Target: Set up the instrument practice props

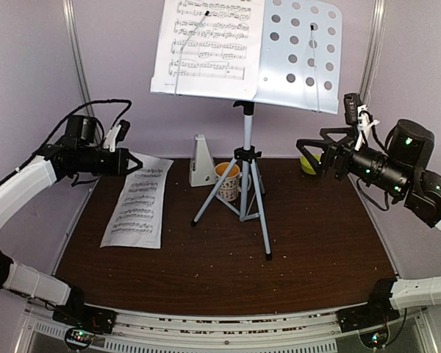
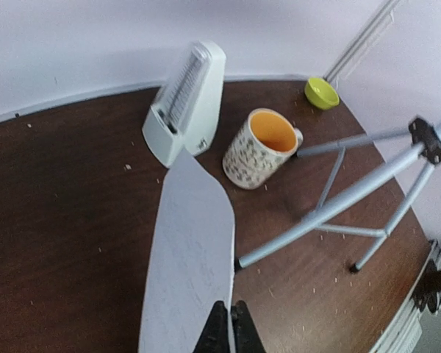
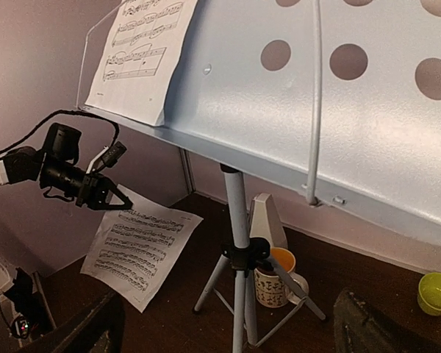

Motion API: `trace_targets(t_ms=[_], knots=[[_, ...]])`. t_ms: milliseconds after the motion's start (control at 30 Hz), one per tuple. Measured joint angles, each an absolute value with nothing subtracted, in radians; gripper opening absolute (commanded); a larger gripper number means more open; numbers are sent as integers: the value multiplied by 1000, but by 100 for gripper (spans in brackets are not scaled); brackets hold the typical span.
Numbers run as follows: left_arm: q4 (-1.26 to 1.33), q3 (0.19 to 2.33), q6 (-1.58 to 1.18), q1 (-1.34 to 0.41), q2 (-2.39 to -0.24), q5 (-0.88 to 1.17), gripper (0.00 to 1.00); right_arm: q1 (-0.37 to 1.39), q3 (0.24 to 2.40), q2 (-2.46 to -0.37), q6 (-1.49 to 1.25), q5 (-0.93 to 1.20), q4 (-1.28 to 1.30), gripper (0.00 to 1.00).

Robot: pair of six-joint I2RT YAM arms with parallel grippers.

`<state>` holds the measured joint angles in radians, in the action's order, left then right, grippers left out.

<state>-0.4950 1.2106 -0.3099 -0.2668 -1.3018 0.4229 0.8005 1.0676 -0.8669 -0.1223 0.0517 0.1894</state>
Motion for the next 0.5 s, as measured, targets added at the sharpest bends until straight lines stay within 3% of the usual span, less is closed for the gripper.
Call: trace_targets(t_ms=[267,500], knots=[[-677,1156,-172,-456,-1085,514,0,816,1056,-872,-53,211,185,100],[-726,1243,-105,-609,-1054,694,0,905,1142,-965,30,309,236,99]])
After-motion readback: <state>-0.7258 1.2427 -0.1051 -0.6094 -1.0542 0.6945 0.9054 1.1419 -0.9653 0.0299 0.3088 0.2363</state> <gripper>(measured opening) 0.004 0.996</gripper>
